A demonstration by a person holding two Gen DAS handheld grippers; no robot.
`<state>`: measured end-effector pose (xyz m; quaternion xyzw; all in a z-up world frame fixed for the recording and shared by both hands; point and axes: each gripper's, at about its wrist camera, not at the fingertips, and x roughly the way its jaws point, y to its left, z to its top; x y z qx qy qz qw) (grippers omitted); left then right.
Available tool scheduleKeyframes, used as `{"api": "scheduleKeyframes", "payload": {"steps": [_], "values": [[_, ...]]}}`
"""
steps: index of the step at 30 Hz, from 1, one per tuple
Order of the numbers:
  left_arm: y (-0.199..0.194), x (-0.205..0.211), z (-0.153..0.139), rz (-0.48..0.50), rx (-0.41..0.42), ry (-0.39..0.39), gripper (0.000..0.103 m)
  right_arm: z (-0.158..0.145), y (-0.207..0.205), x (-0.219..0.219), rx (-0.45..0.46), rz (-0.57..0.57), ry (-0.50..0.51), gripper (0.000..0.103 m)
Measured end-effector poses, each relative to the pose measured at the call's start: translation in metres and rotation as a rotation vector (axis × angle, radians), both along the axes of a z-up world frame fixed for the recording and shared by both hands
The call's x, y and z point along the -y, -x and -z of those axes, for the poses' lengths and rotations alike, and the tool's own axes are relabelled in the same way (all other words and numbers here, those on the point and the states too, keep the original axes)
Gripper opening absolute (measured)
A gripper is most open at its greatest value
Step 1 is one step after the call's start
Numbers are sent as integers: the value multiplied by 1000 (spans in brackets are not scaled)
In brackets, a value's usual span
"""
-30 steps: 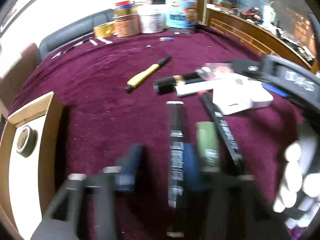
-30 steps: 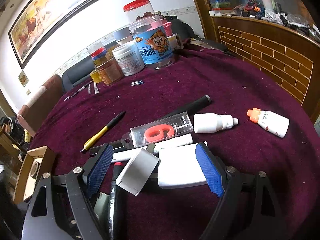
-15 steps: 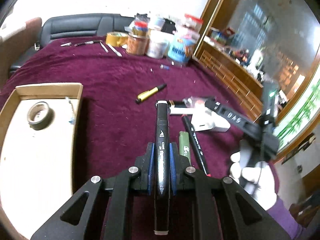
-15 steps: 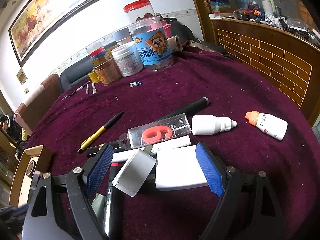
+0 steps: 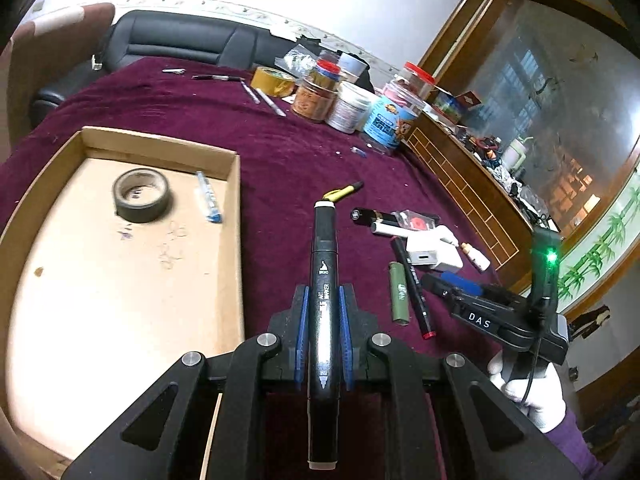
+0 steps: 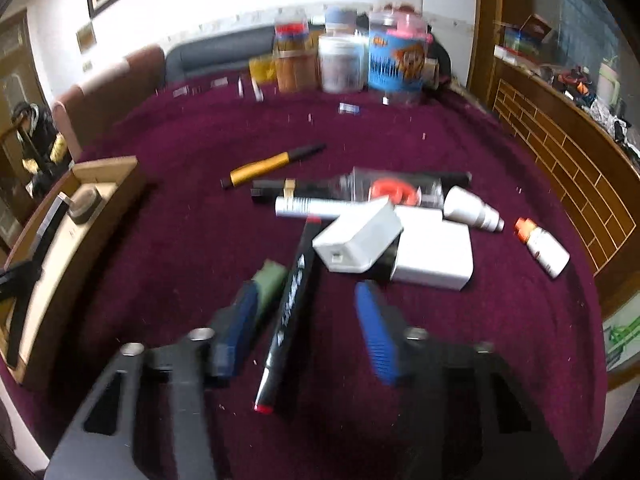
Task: Organize rigid objects
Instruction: 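Grasp the red-capped black marker with the right tool while the left carries its marker, then lower both markers into the cardboard box and open both tools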
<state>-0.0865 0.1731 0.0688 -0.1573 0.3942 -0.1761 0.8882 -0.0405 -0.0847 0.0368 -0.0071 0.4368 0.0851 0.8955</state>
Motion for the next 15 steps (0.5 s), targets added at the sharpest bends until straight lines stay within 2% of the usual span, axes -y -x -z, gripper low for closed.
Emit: {"api": "scheduleKeyframes", "payload": {"steps": [3, 7, 11, 12, 13, 15], "values": [[3, -9, 0, -18, 3, -5, 11, 12, -6, -4, -38, 9, 29, 34], [4, -26, 4, -60, -2, 13, 11, 23, -18, -11, -74, 39, 68, 34], [5, -38, 8, -92, -17, 26, 11, 22, -25, -15, -63, 53, 75, 32], [6, -41, 9, -96, -18, 26, 11, 21, -25, -14, -63, 48, 55, 20], [7, -43, 8, -99, -17, 21, 11, 21, -23, -13, -67, 42, 38, 12], [9, -46, 8, -103, -14, 10, 11, 18, -18, -4, -79, 42, -28, 12]]}}
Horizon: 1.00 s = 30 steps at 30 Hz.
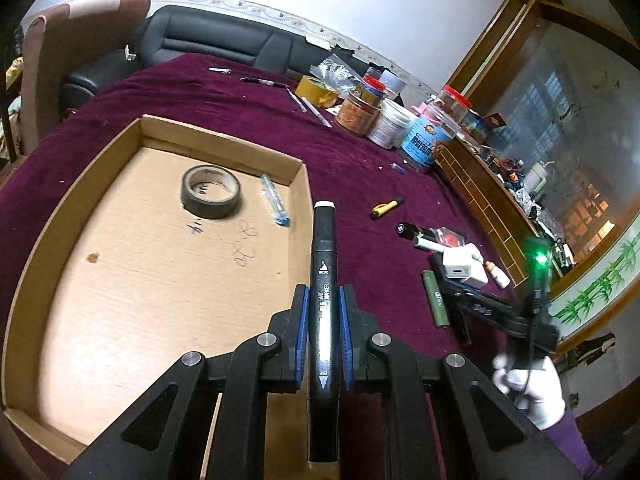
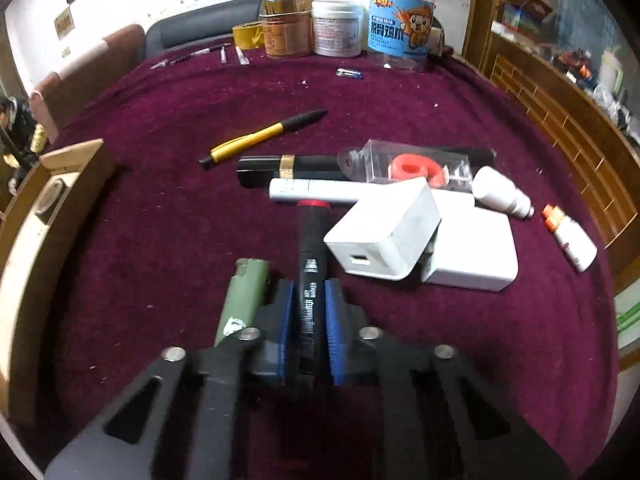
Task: Organize rigid objects
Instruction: 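Lower both markers into the cardboard box and open both tools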
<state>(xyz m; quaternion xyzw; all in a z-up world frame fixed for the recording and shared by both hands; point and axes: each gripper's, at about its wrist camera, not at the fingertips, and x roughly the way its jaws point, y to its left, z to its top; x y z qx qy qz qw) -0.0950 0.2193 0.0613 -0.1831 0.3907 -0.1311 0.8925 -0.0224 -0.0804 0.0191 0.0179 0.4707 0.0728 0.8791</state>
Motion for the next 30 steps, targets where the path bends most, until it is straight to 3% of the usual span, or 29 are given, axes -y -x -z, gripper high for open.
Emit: {"api": "scheduleKeyframes", "payload": {"steps": [8, 14, 16, 23, 30], "values": [[-12, -37, -17, -32, -2, 47, 11, -40, 18, 13, 4, -44, -271, 12], [-46, -73, -19, -98, -41, -44, 11, -60, 1, -43, -59, -190, -446, 12], [-58, -85, -13, -109, -71, -37, 11, -59, -9, -68, -90, -229, -490, 12], [-108, -106, 24, -147, -206, -39, 11, -39, -45, -174, -203, -298, -465, 13], [-136, -111, 45, -165, -252, -40, 11, -10, -81, -222, -237, -229, -331, 13]]}}
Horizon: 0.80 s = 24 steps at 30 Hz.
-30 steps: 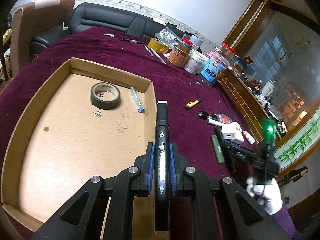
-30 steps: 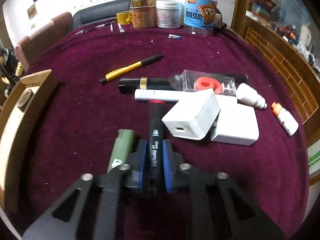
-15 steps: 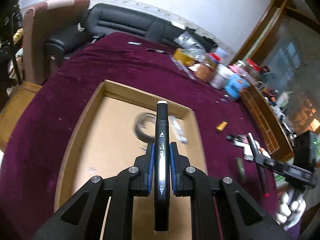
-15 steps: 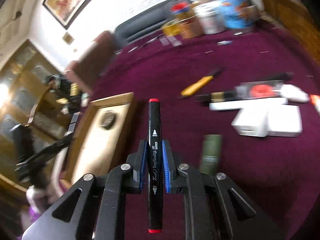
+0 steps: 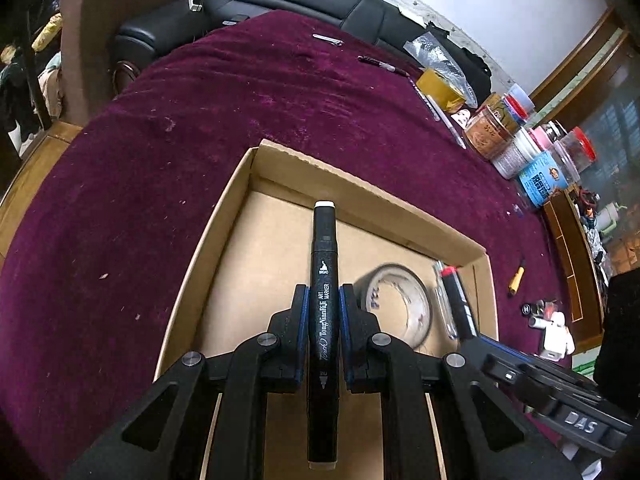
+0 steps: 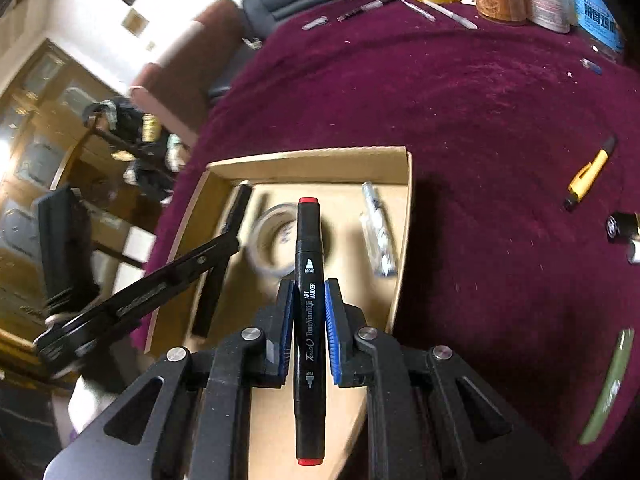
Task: Organize rigid objects
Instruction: 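Lower both markers into the cardboard box and open both tools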
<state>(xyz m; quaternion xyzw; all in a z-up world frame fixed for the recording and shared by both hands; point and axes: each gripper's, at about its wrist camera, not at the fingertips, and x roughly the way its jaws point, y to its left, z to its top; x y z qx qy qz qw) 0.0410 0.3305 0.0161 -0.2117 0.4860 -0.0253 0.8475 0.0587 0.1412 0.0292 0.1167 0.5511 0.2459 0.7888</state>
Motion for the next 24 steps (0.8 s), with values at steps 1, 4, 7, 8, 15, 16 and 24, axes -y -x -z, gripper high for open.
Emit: {"api": "scheduleKeyframes", "payload": {"steps": [1, 4, 7, 8, 15, 16, 24], "values": [[-1, -1, 1, 2, -4, 3, 11, 3, -7, -4, -4, 7, 13, 13], [-3, -1, 3, 5, 3, 12, 11, 6, -13, -8, 6, 17, 47, 13], [-4, -5, 3, -8, 5, 33, 12, 8, -12, -10, 13, 18, 69, 13], [-6, -6, 3, -12, 5, 41, 13, 7, -12, -9, 22, 18, 74, 13], [8, -12, -9, -32, 38, 110, 37, 0, -6, -4, 72, 19, 99, 13], [13, -11, -15, -33, 55, 108, 39, -2, -6, -2, 77, 22, 90, 14], [54, 8, -59, -24, 160, 64, 60, -71, 34, 59, 338, 48, 82, 25]]}}
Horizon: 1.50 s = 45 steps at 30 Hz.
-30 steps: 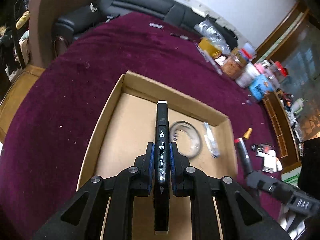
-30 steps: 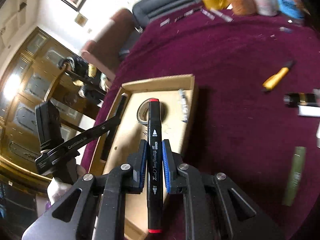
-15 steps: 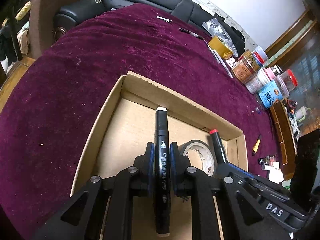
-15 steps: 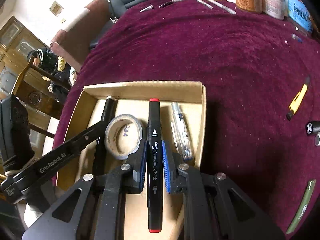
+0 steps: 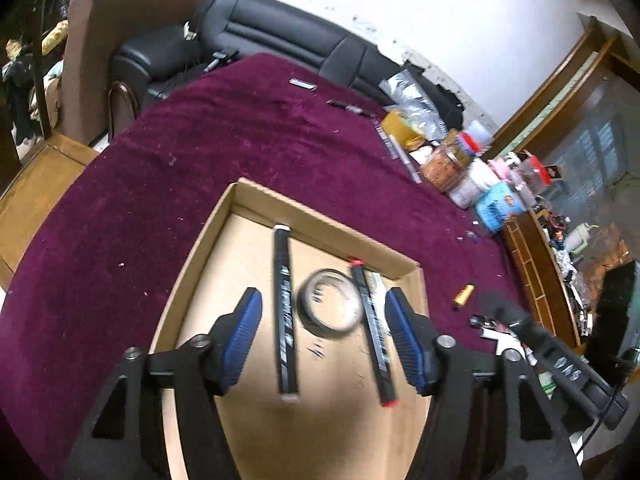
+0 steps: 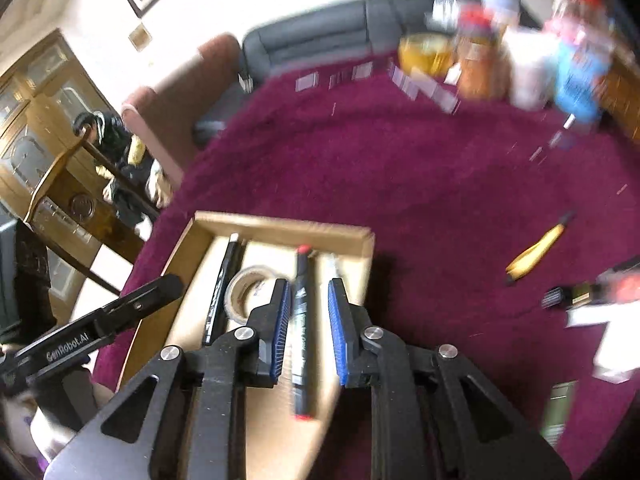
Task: Organize rigid objects
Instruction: 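Return the left tool to the table and grasp the olive-green marker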
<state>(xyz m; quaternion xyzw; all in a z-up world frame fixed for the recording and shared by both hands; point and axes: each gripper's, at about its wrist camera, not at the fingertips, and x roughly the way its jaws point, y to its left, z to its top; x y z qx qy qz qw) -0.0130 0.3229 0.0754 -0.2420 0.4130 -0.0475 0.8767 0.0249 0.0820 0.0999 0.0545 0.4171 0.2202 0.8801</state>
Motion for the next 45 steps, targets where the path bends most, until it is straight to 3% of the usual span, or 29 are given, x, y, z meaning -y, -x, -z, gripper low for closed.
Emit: {"api": "scheduleKeyframes", "payload": {"steps": [2, 3, 4, 6, 7, 11, 17, 20, 23, 31, 32, 33, 35, 36, 45], "values": [[7, 7, -8, 2, 16, -4, 64, -21, 21, 32, 142, 69, 44, 49], [9, 12, -12, 1, 22, -6, 66, -28, 32, 48, 209, 116, 68, 71], [11, 17, -15, 3, 28, -5, 66, -34, 42, 68, 283, 183, 94, 86], [14, 33, -21, 24, 33, 7, 66, -34, 52, 105, 358, 299, 125, 87], [14, 42, -24, 42, 32, 11, 66, -31, 51, 127, 350, 348, 128, 87], [16, 93, -31, 148, 29, -25, 66, 4, 35, 217, 161, 502, 38, 87], [14, 193, -10, 328, -33, -89, 66, 48, 35, 287, 121, 664, -6, 86], [6, 237, 12, 377, -95, -113, 66, 62, 37, 299, 94, 692, -29, 86], [5, 267, 28, 392, -128, -165, 66, 56, 40, 305, 122, 705, -83, 86], [-1, 323, 51, 418, -96, -338, 64, 64, 35, 307, 77, 648, -141, 86], [-2, 330, 54, 427, -79, -394, 60, 65, 35, 306, 75, 644, -144, 86], [-2, 334, 58, 431, -68, -430, 41, 65, 34, 306, 73, 642, -145, 86], [-1, 336, 60, 432, -47, -476, 20, 67, 35, 306, 69, 639, -143, 86], [-2, 335, 59, 437, -50, -465, 16, 67, 35, 306, 68, 639, -142, 86], [7, 281, 47, 381, -49, -368, 16, 73, 32, 305, 44, 642, -127, 86]]}}
